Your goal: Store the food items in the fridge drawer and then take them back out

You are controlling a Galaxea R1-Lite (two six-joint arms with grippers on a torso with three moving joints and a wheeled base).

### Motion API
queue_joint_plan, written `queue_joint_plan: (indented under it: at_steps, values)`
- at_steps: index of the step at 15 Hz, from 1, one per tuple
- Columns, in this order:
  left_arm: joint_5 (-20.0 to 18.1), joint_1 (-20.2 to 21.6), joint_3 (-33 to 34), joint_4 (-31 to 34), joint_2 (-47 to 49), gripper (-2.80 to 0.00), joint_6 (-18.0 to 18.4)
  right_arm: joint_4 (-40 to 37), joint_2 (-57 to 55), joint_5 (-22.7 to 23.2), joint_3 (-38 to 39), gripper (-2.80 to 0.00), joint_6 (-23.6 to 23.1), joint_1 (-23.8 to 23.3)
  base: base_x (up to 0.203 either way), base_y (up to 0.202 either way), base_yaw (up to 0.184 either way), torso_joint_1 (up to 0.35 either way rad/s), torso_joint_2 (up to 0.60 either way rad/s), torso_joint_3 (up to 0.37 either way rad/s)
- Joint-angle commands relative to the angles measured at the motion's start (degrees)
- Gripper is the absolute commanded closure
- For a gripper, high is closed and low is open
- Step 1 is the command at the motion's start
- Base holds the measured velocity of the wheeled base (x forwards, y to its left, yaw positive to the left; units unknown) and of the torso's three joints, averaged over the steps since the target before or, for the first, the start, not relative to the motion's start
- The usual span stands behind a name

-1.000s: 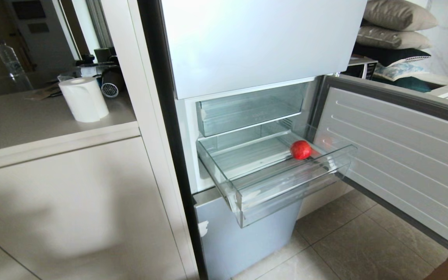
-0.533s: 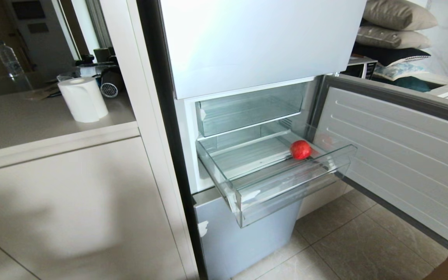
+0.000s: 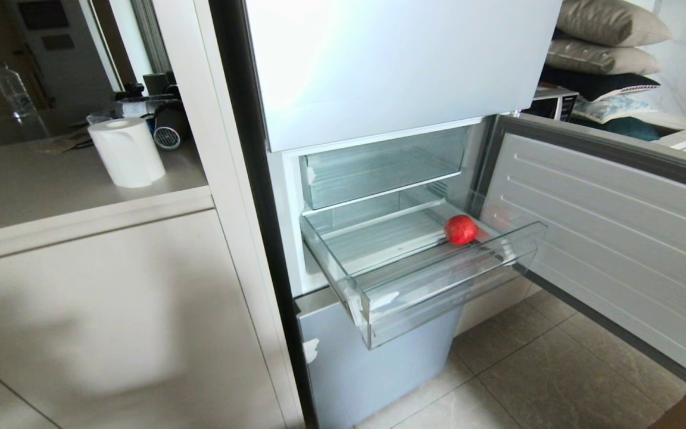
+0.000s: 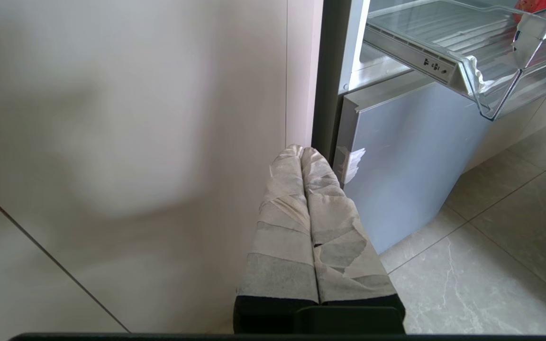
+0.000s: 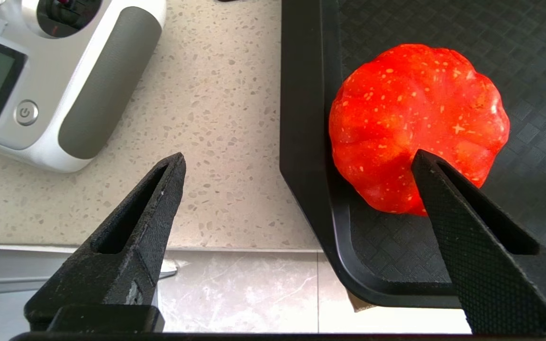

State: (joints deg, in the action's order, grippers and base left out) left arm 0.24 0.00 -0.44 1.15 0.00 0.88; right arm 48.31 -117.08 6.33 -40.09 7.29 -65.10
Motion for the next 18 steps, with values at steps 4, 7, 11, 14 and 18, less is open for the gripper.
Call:
queue_joint_plan:
  at_steps: [4,7,11,14,18]
  values:
    - [0.0,0.0,0.0,0.0,0.1,0.00,0.0,0.8,1.1,-3.0,0.1,-2.80,0.0,-0.7,0.000,0.000,0.000,0.000,0.00,0.000]
    - [0.0,0.0,0.0,0.0,0.1,0.00,0.0,0.7,2.3,-3.0,0.2,-2.80,-0.2,-0.8,0.000,0.000,0.000,0.000,0.00,0.000]
    - [0.0,0.0,0.0,0.0,0.1,0.00,0.0,0.5,2.5,-3.0,-0.2,-2.80,-0.2,-2.8,0.000,0.000,0.000,0.000,0.00,0.000]
    - [0.0,0.0,0.0,0.0,0.1,0.00,0.0,0.6,-0.1,-3.0,-2.6,-2.80,-0.3,-4.8,0.000,0.000,0.000,0.000,0.00,0.000]
    - [0.0,0.0,0.0,0.0,0.1,0.00,0.0,0.7,-3.1,-3.0,-4.7,-2.80,-0.8,-5.3,0.000,0.000,0.000,0.000,0.00,0.000]
